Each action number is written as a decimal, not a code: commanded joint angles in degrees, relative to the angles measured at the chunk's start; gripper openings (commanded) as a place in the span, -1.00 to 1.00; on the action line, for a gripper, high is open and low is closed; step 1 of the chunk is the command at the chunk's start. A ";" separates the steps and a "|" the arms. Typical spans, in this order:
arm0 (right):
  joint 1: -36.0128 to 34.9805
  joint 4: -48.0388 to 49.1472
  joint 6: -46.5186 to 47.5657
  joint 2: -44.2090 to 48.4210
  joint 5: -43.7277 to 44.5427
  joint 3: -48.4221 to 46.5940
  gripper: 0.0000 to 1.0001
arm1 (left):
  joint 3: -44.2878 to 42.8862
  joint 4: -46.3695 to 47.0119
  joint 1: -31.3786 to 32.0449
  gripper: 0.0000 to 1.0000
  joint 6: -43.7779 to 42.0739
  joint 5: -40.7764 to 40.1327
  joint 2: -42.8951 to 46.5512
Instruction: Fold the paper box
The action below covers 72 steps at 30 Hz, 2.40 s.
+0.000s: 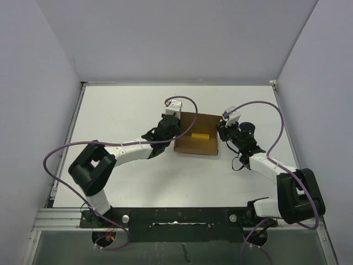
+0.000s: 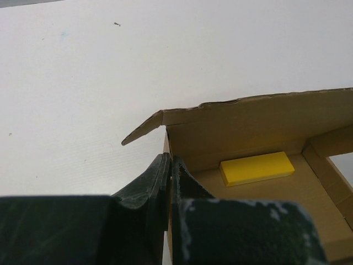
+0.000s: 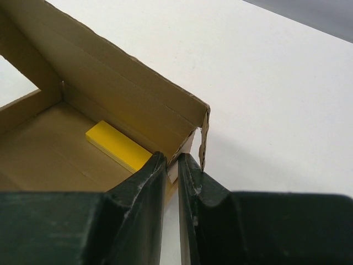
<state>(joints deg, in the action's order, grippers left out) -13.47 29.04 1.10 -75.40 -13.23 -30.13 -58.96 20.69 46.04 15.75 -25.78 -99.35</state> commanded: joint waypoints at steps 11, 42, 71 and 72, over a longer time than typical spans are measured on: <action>-2.35 -0.63 -0.93 1.88 -8.99 -0.90 -0.72 | -0.32 -3.81 2.59 -1.00 4.89 6.97 4.69; 1.19 -28.32 18.99 11.02 -24.48 -8.95 -0.05 | 10.31 6.34 6.34 -1.00 -0.89 0.26 9.00; 16.32 -56.64 28.78 6.61 -34.81 -16.52 0.51 | 10.12 7.59 8.27 -1.00 -0.98 -0.95 7.53; 16.94 -57.69 30.48 7.17 -35.22 -16.46 0.56 | 10.13 7.69 8.27 -1.00 -0.98 -0.99 7.49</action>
<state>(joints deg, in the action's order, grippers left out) 1.93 -25.67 28.53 -69.38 -46.61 -43.99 -48.86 25.67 53.71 14.76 -27.57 -93.71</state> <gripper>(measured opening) 0.746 0.009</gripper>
